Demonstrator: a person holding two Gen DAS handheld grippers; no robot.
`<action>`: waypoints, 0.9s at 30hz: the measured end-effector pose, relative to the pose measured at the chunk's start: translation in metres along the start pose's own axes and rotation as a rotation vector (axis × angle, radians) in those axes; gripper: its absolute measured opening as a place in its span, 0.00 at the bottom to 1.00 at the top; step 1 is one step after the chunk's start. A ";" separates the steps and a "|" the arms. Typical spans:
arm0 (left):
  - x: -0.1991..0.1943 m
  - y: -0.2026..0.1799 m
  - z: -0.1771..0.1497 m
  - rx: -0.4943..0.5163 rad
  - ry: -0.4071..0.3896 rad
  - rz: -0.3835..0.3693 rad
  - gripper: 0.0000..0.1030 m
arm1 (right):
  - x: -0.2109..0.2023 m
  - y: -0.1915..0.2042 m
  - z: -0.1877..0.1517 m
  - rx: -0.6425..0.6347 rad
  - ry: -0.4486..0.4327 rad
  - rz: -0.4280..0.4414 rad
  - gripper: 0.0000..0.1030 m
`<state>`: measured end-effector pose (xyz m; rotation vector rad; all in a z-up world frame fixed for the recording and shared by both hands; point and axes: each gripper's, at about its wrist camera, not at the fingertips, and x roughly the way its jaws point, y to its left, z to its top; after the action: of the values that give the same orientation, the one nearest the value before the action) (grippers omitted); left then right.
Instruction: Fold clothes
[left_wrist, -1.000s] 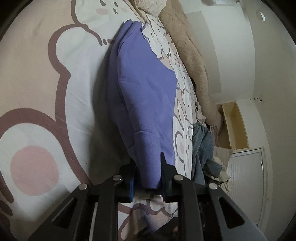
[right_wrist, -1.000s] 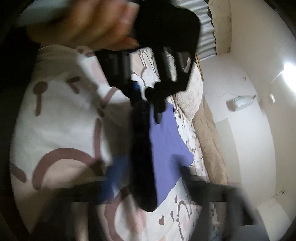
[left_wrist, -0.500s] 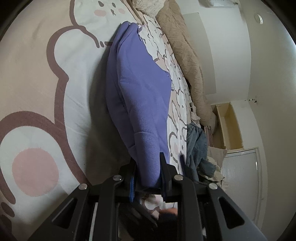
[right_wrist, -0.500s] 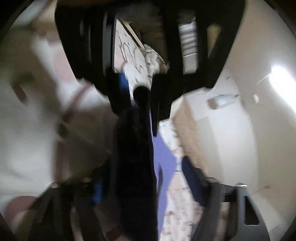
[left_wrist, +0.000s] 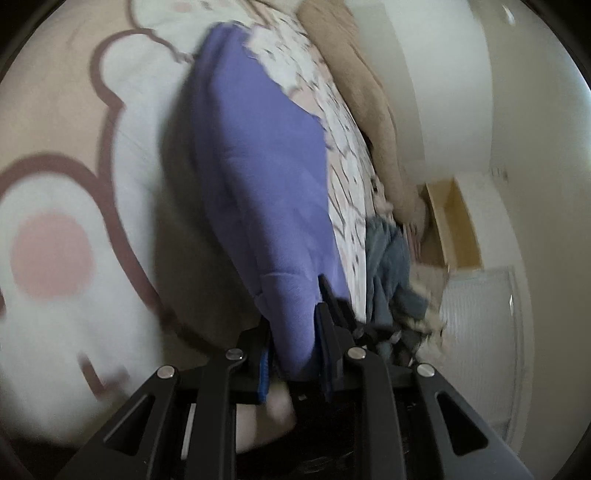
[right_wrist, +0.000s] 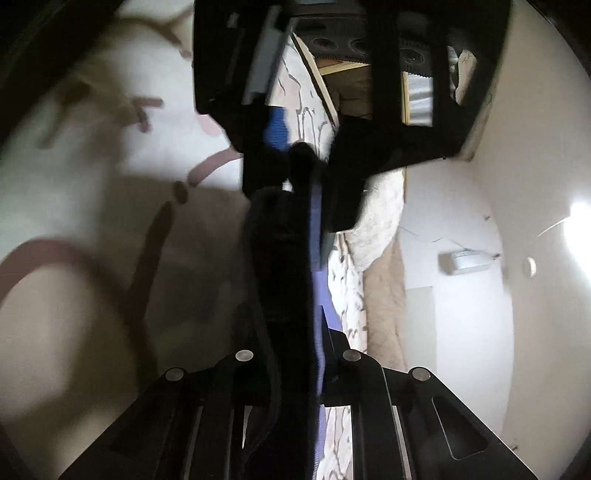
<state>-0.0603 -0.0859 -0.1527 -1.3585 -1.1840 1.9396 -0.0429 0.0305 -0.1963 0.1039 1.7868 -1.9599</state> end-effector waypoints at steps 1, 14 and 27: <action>-0.001 -0.007 -0.009 0.021 0.019 -0.002 0.21 | -0.013 -0.005 -0.004 0.009 -0.002 0.035 0.14; -0.063 -0.097 -0.075 0.414 0.123 0.270 0.72 | -0.124 -0.029 -0.028 0.105 -0.015 0.232 0.14; 0.013 -0.021 0.038 0.508 -0.041 0.790 0.66 | -0.165 0.007 -0.048 0.133 0.003 0.380 0.14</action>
<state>-0.1019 -0.0796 -0.1359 -1.6182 -0.0843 2.5484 0.0929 0.1253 -0.1484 0.4559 1.5047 -1.7960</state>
